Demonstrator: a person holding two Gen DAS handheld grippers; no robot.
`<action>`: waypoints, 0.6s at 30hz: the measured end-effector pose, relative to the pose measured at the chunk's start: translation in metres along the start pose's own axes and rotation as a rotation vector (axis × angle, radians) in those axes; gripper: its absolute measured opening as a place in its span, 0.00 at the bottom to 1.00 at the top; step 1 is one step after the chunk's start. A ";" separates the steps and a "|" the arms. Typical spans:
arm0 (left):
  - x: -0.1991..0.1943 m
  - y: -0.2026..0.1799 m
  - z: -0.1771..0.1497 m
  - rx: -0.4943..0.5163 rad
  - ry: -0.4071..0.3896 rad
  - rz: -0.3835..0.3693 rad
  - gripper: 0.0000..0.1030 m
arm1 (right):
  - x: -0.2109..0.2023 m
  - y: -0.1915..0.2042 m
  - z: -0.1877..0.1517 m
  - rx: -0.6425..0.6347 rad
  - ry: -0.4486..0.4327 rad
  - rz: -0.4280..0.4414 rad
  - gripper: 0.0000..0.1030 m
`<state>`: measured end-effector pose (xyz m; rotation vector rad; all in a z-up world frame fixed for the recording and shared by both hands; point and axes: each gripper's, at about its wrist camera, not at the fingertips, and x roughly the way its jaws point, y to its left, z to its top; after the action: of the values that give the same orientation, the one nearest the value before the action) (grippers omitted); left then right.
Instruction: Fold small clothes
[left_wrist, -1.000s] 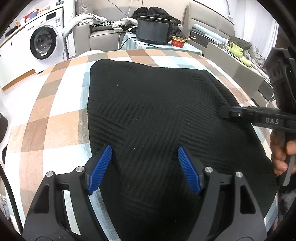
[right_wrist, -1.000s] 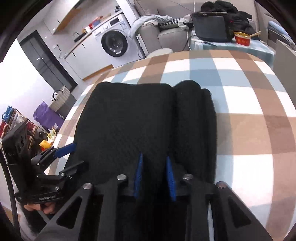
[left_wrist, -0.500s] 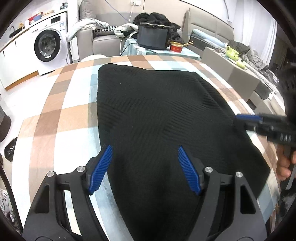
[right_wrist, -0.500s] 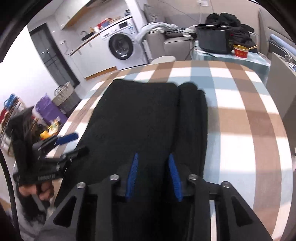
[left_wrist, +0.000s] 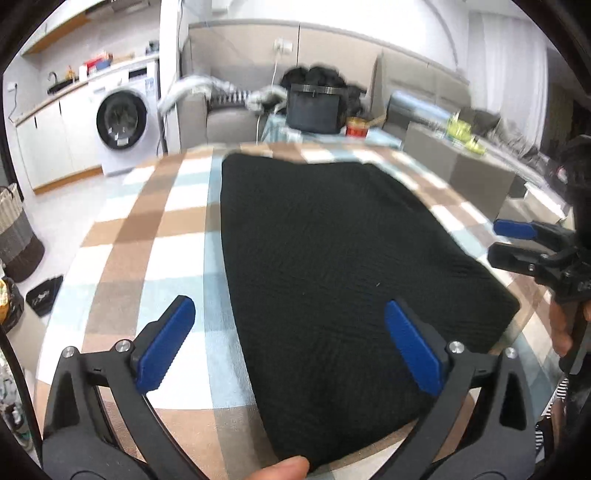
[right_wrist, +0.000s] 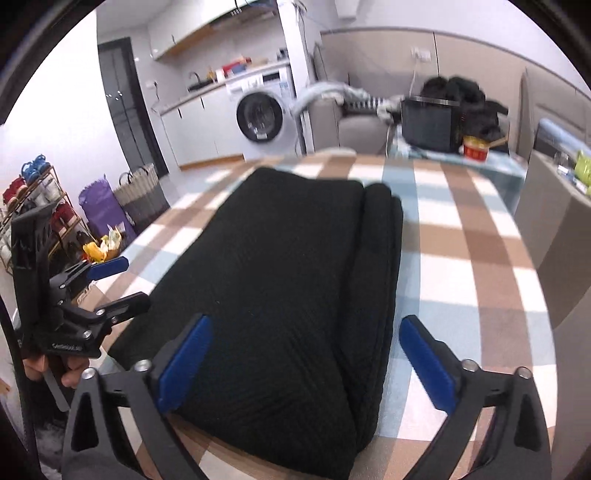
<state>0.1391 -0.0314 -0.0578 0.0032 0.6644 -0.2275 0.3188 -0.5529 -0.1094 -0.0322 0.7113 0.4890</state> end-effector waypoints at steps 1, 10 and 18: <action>-0.006 0.000 -0.002 -0.004 -0.023 -0.004 0.99 | -0.002 0.000 0.000 0.000 -0.012 0.004 1.00; -0.031 0.010 -0.010 -0.063 -0.134 0.029 0.99 | -0.021 0.010 -0.016 -0.048 -0.178 0.017 1.00; -0.050 0.007 -0.016 -0.043 -0.213 0.025 0.99 | -0.034 0.012 -0.027 -0.064 -0.251 0.045 1.00</action>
<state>0.0924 -0.0125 -0.0401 -0.0532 0.4567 -0.1864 0.2747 -0.5612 -0.1067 -0.0149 0.4515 0.5480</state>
